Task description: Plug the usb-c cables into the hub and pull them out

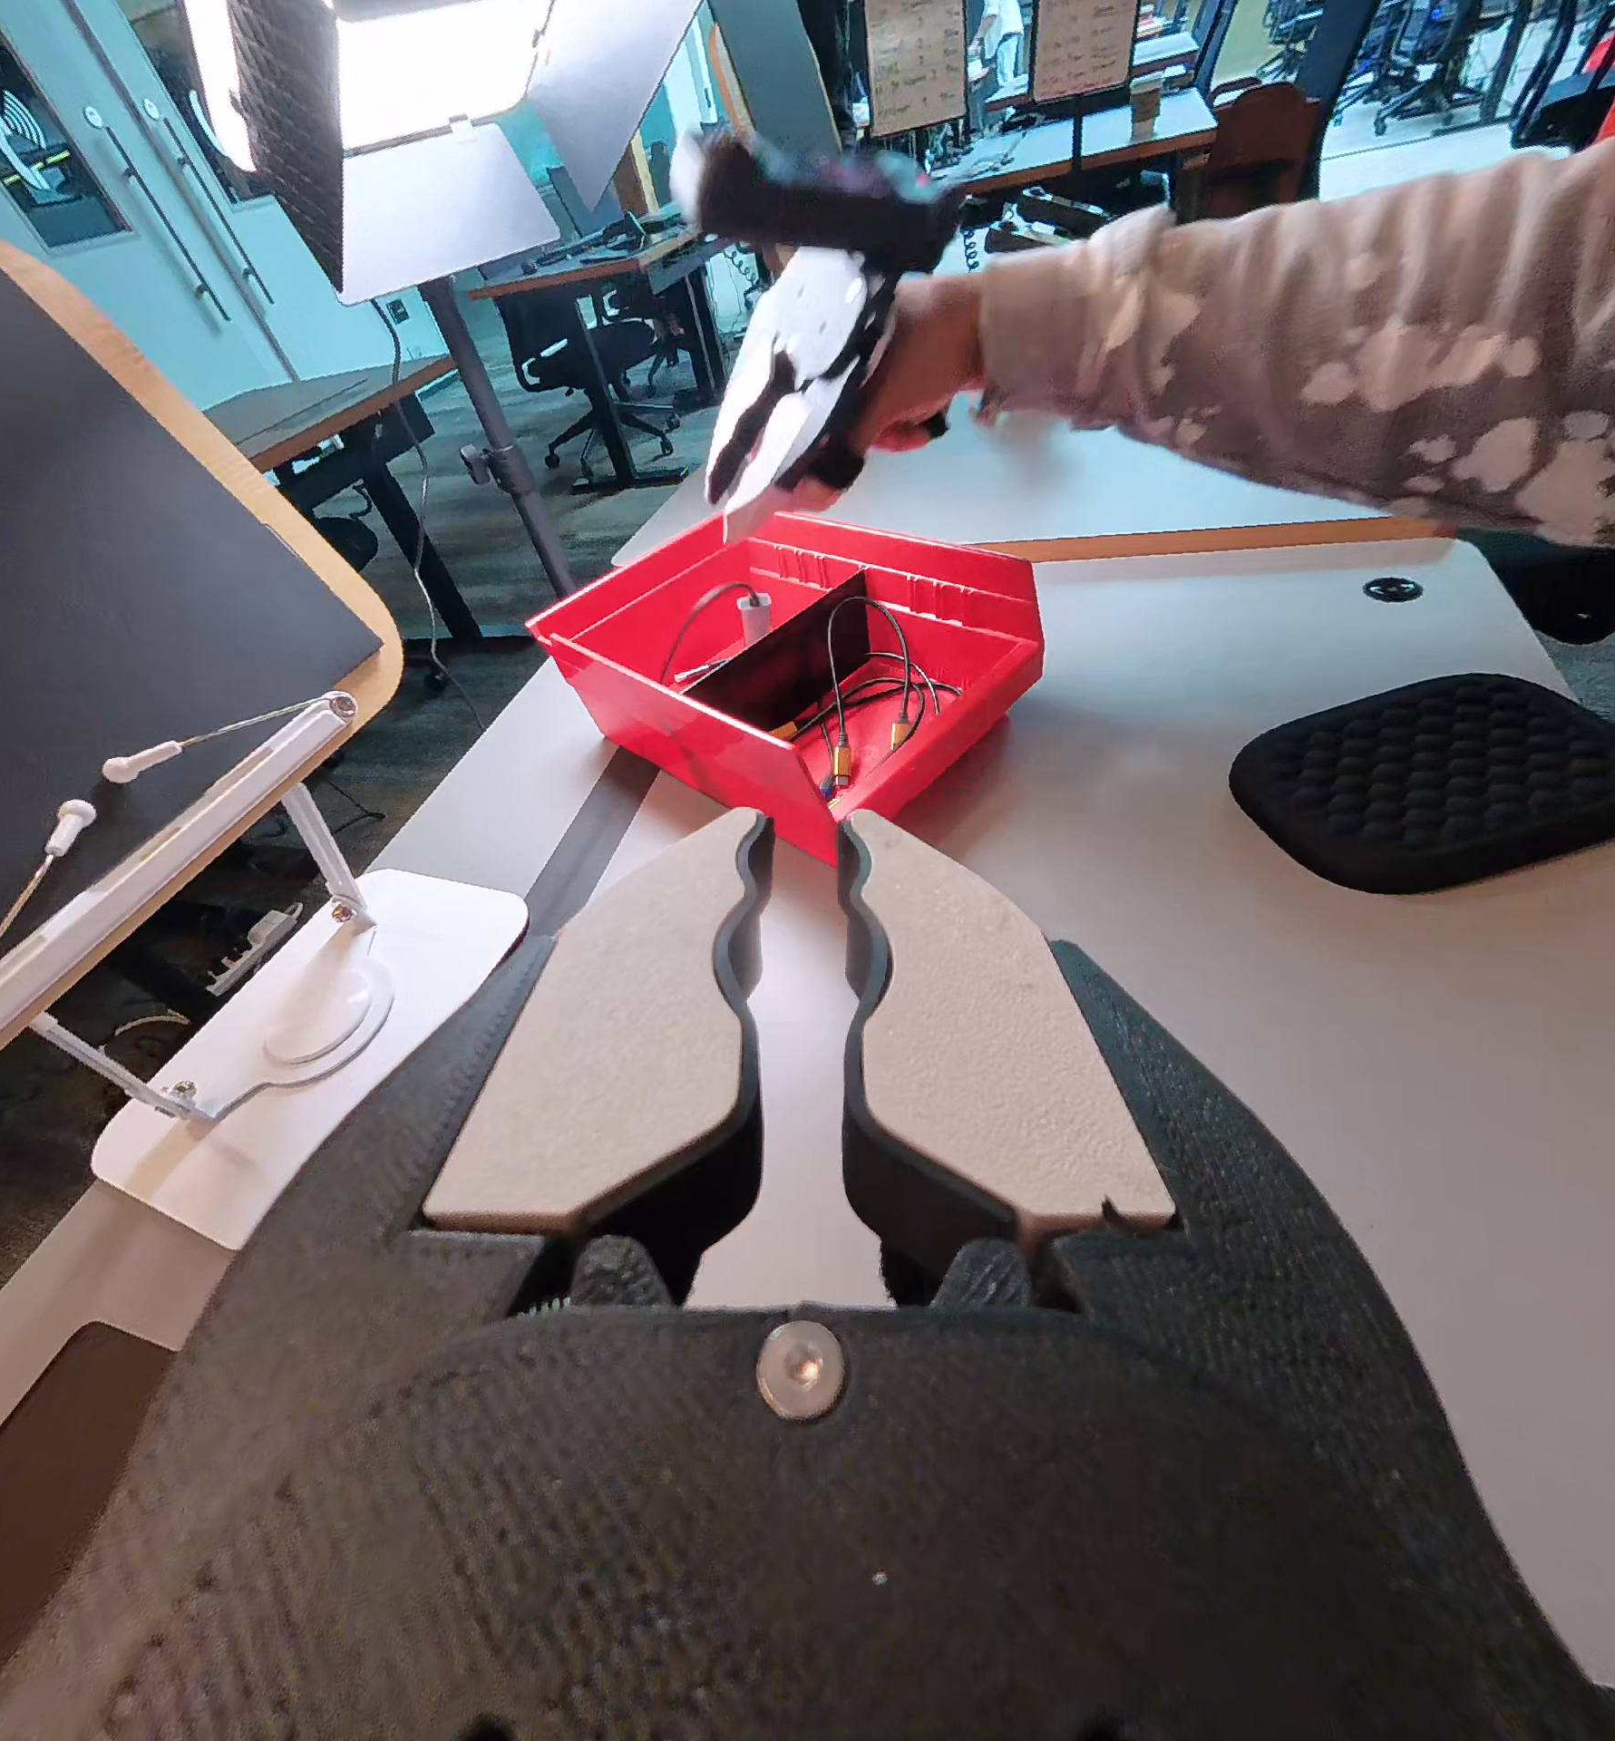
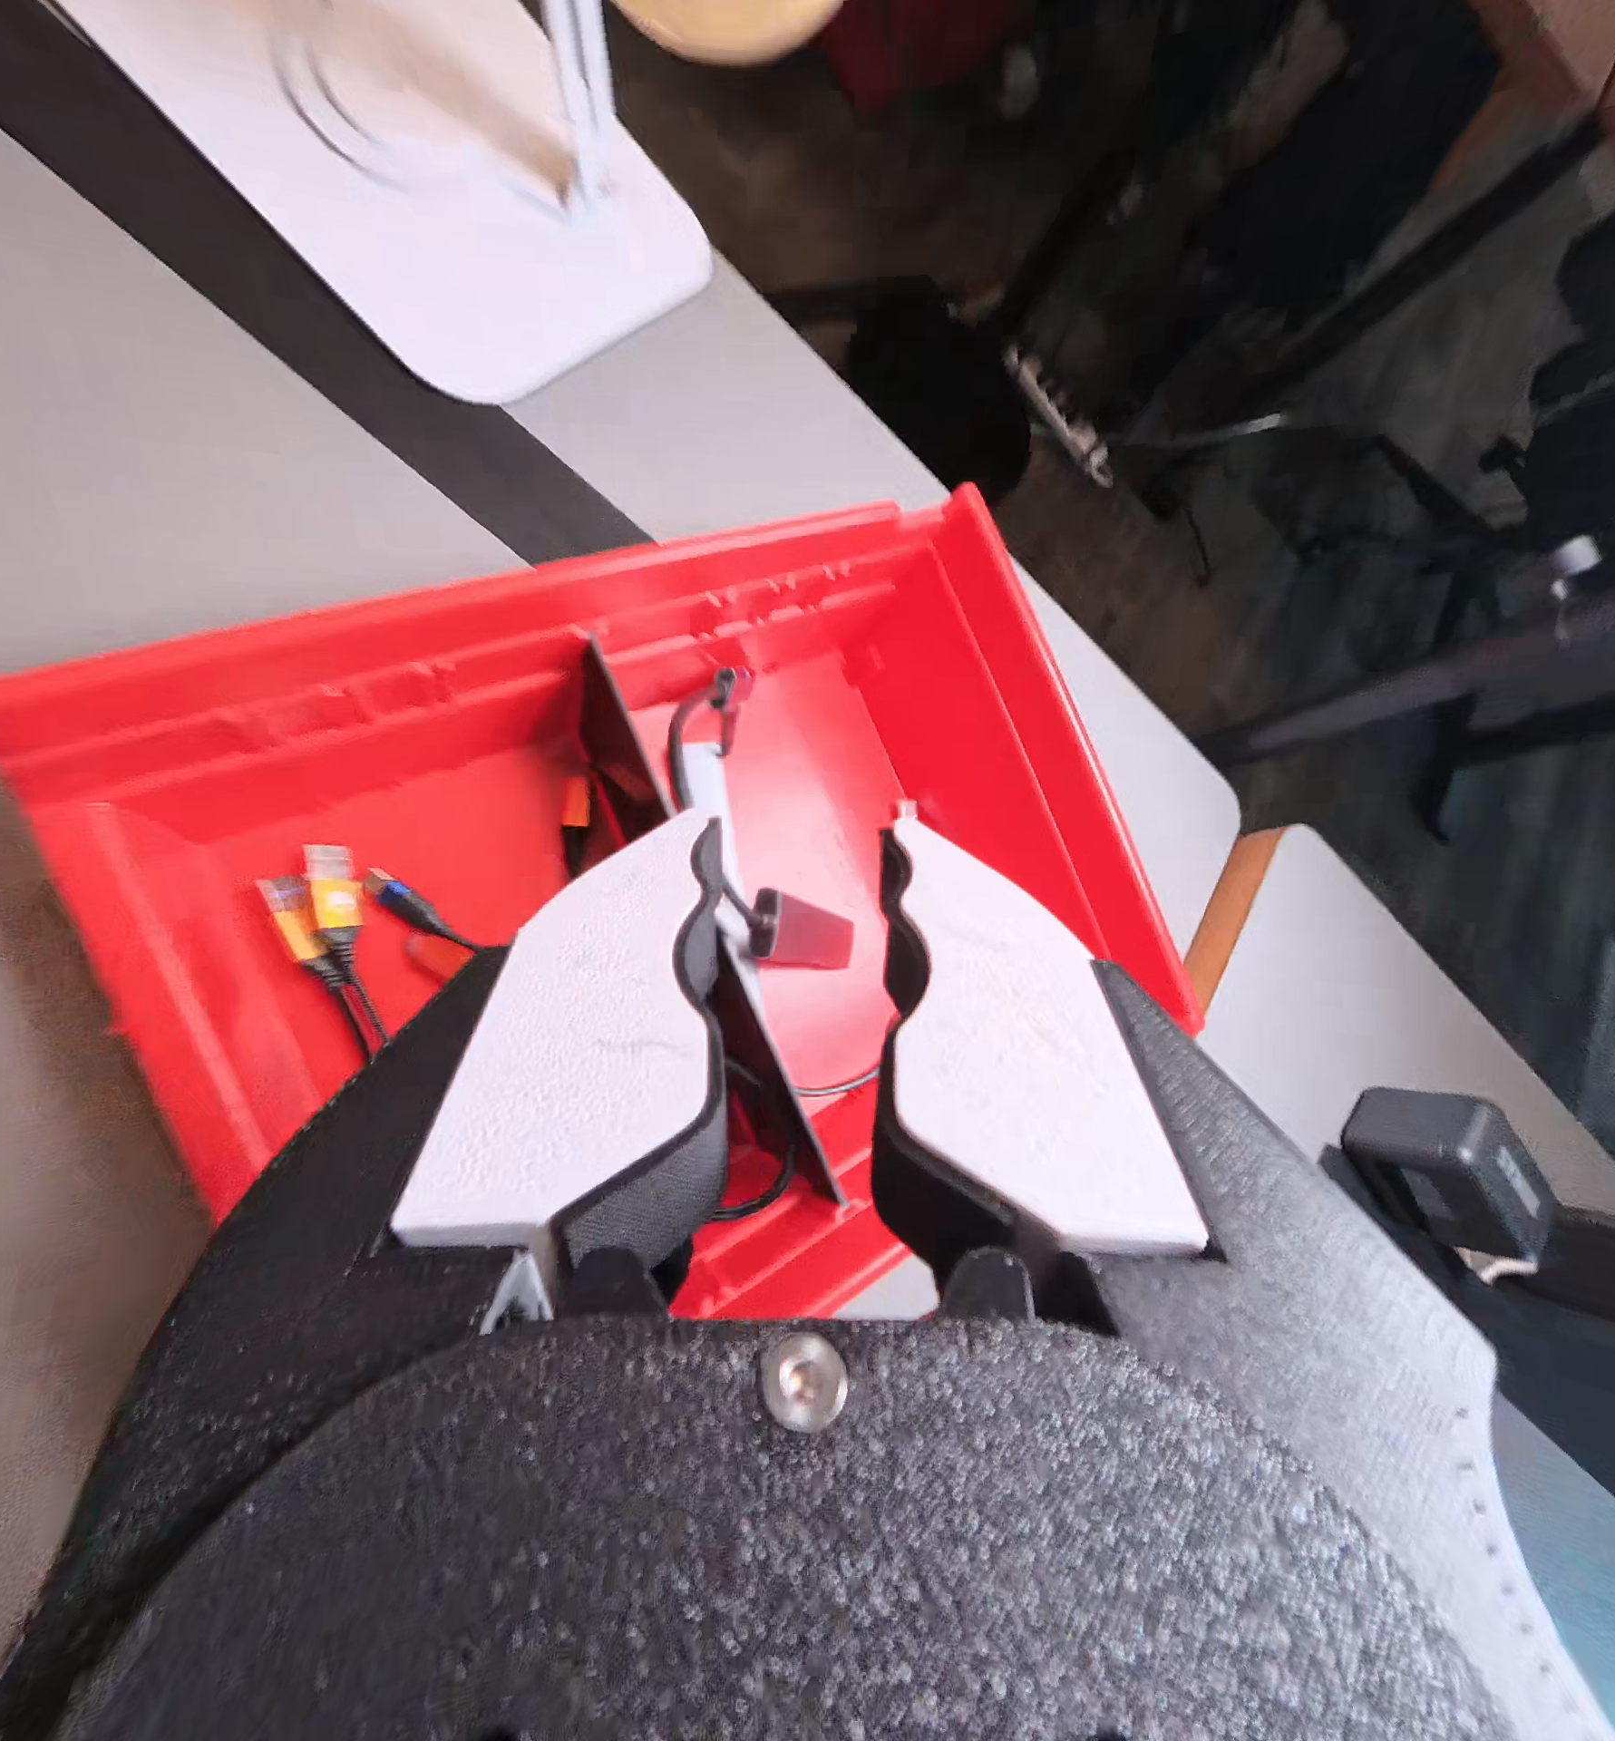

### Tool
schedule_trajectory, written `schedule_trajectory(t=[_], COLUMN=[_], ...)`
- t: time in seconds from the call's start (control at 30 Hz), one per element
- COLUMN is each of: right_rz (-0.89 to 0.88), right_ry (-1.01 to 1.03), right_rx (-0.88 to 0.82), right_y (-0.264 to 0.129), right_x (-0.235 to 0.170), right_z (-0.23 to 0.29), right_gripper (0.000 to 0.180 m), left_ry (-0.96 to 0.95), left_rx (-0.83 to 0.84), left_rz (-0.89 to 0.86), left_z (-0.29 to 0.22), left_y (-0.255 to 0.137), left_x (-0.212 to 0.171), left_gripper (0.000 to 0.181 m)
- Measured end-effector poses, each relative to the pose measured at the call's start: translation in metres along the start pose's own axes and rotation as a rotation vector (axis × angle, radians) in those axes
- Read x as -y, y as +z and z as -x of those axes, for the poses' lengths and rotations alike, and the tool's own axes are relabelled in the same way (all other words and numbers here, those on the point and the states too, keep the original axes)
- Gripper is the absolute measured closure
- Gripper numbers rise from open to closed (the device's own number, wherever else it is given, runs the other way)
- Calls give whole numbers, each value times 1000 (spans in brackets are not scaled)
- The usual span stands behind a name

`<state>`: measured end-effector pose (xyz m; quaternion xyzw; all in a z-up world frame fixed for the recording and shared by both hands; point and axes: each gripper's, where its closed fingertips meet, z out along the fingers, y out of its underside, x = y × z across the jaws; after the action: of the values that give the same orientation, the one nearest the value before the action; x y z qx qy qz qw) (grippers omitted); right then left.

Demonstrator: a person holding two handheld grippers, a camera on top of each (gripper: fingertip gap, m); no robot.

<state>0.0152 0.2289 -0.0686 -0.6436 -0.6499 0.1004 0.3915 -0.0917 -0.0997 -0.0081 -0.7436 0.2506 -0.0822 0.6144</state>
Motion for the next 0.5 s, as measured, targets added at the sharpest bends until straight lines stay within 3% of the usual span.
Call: schedule_trajectory(t=[0.03, 0.13, 0.27, 0.4, 0.5], right_rz=[-48, -151, -169, -20, 76], right_ry=[-6, -52, -134, -301, -382], right_rx=[15, 44, 36, -40, -21], right_y=[-16, -55, -82, -68, -49], right_x=[6, 9, -26, -84, -109], right_z=[10, 52, 111, 140, 149], right_gripper=[148, 147, 146, 146, 143], left_ry=[-4, -1, -20, -71, -88], left_rx=[-1, 5, 43, 111, 226], left_rz=[3, 19, 41, 113, 346], left_z=[0, -2, -2, 9, 28], left_y=[1, 3, -6, -39, -78], left_x=[-1, -2, 1, -9, -63], left_gripper=[168, 168, 167, 166, 164])
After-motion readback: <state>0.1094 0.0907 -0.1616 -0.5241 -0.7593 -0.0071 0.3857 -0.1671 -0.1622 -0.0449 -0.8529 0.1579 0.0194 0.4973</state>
